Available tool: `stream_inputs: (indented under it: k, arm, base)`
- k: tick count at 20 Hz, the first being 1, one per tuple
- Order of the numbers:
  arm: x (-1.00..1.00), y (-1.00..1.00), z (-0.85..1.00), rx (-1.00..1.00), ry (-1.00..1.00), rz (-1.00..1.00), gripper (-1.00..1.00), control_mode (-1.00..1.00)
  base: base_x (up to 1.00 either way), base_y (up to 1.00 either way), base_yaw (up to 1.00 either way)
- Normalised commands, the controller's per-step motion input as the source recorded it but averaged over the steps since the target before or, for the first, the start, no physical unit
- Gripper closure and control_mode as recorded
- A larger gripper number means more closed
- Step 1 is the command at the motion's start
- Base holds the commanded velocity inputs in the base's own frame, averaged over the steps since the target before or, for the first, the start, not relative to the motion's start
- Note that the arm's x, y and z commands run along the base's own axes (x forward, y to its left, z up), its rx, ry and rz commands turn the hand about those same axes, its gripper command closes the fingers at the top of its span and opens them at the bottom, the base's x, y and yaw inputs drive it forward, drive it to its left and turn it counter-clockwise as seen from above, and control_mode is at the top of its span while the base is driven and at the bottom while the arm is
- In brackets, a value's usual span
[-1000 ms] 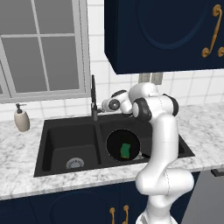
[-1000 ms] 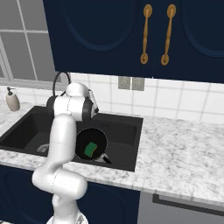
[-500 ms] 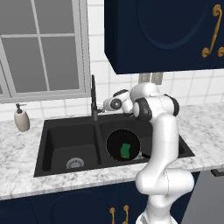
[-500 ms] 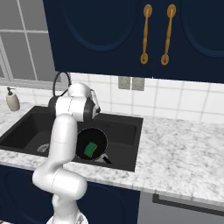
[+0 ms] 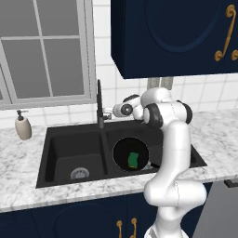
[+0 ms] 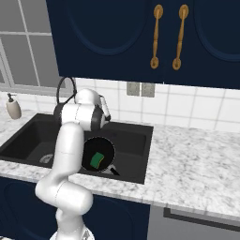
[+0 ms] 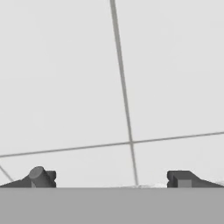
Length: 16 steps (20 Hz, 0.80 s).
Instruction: Pick the pan and sponge and place them into the sink. Then turn on the water.
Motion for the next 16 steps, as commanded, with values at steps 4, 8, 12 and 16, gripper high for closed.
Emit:
stream_inputs:
  k: [4,8,12,16]
  arm:
    - [0.00,-0.42,-0.02,0.00,-0.02,0.00,-1.00,-1.00]
    - [0.00,-0.64,-0.10,0.01,-0.04,0.00,-1.00,-1.00]
    - [0.00,-0.92,-0.11,0.06,-0.05,0.00,-1.00,-1.00]
    - [0.00,-0.99,-0.09,0.11,-0.03,0.00,-1.00,-1.00]
  base:
    - [0.00,0.00,0.00]
    - [0.00,0.00,0.00]
    - [0.00,0.00,0.00]
    - [0.00,0.00,0.00]
